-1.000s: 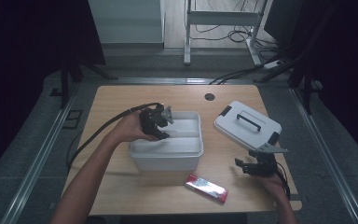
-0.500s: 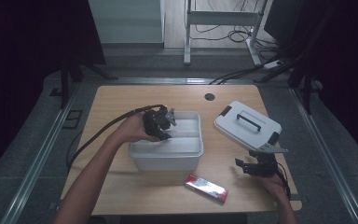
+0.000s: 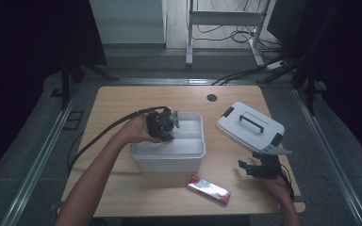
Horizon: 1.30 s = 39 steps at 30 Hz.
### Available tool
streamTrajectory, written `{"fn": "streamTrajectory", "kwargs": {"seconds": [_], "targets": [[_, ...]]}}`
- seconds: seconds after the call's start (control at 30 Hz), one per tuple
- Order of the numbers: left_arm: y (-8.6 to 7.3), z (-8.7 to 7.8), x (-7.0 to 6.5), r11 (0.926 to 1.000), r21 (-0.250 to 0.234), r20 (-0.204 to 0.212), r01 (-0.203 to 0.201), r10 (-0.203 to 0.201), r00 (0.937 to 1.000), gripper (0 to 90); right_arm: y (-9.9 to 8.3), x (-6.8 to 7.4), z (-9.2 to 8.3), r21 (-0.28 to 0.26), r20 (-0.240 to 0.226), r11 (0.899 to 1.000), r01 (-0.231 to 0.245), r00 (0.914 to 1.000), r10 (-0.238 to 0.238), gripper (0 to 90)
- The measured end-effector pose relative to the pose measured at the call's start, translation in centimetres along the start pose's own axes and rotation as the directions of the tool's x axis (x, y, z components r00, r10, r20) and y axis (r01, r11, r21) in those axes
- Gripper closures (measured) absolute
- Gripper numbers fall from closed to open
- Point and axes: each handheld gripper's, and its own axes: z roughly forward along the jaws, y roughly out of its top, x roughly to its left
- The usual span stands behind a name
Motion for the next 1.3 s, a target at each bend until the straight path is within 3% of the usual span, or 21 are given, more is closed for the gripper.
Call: {"fn": "streamTrajectory", "kwargs": {"seconds": [0.63,0.8,1.3], "targets": [[-0.1,0.1,1.0,0.9998,0.009,0.043,0.017,-0.017,0.999,74.5,-0.2,-0.3,0.0,0.004,0.002,1.0,-0.006,1.0,0.006,21.0],[0.6,0.2,1.3,0.9987,0.047,0.06,-0.021,0.018,0.998,77.0,-0.3,-0.6,0.1,0.007,0.005,1.0,-0.016,0.9999,0.016,21.1],[0.8,0.3,1.8,0.9989,0.046,0.118,-0.008,0.002,0.993,85.1,-0.5,-0.7,-0.1,0.005,0.011,1.0,-0.018,0.9998,0.017,21.3]]}}
